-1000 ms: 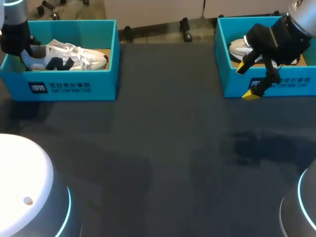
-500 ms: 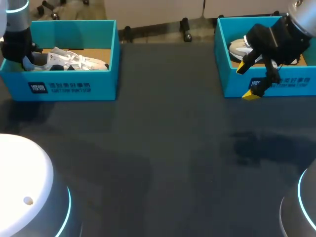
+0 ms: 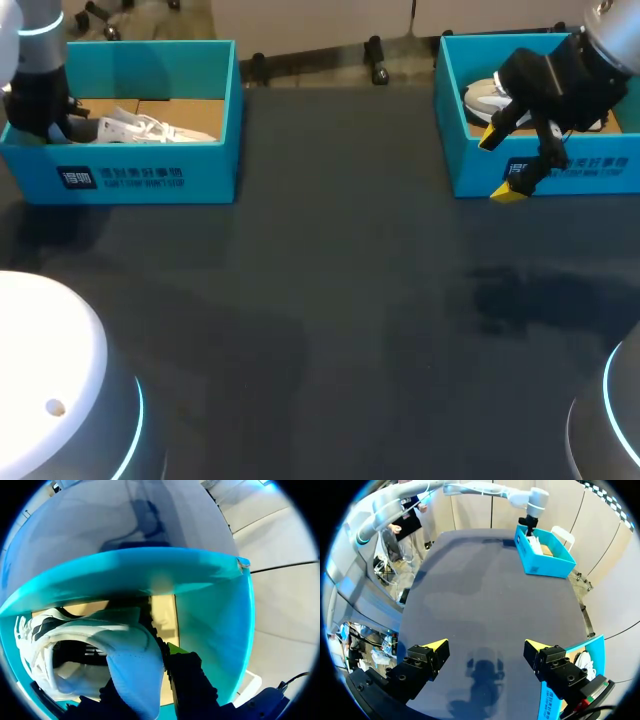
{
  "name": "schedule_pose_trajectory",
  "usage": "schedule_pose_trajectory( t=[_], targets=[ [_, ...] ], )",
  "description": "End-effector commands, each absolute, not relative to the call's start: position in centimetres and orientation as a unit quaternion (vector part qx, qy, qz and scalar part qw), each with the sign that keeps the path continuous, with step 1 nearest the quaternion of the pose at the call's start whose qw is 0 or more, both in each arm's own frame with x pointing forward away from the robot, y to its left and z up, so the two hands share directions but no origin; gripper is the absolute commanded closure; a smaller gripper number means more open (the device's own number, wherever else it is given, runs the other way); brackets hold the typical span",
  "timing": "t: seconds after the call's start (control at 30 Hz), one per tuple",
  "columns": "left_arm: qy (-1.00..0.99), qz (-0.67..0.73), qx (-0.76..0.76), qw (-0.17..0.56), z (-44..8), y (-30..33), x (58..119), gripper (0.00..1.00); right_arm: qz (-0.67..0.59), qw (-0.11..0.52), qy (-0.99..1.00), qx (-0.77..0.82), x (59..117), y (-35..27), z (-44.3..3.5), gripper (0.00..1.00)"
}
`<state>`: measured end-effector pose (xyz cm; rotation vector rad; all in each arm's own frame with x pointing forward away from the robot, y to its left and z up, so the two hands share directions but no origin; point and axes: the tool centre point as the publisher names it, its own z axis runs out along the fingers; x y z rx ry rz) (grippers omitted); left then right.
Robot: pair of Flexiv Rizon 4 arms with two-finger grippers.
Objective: Take the shoe out of the shoebox, open the shoe tongue, remove and reinsert the insole, then place the shoe into the shoebox
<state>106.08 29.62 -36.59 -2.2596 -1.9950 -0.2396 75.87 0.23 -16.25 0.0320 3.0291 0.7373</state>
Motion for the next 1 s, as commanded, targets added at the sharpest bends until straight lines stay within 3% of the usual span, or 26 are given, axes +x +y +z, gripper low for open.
schedule_pose_trajectory(
  t=[0.03,0.4,0.47,0.57,0.67,1.0],
  targets=[
    [-0.659,-0.079,-0.746,0.064,-36.9,29.4,106.1,1.0,0.235,0.01,0.972,0.01,76.1,0.4,-16.3,0.0],
    [-0.651,-0.073,-0.752,0.074,-37.5,29.1,105.4,1.0,0.235,0.01,0.972,0.01,76.1,0.4,-16.3,0.0],
    [-0.65,-0.072,-0.752,0.075,-37.6,29.1,105.4,0.78,0.235,0.01,0.972,0.01,76.1,0.4,-16.3,0.0],
    [-0.649,-0.071,-0.754,0.074,-37.5,29.1,105.4,0.61,0.235,0.01,0.972,0.01,76.1,0.4,-16.3,0.0],
    [-0.648,-0.07,-0.755,0.073,-37.4,29.1,105.4,0.55,0.235,0.01,0.972,0.01,76.1,0.4,-16.3,0.0],
    [-0.649,-0.067,-0.755,0.06,-35.8,28.8,105.6,0.54,0.235,0.01,0.972,0.01,76.1,0.4,-16.3,0.0]
  ],
)
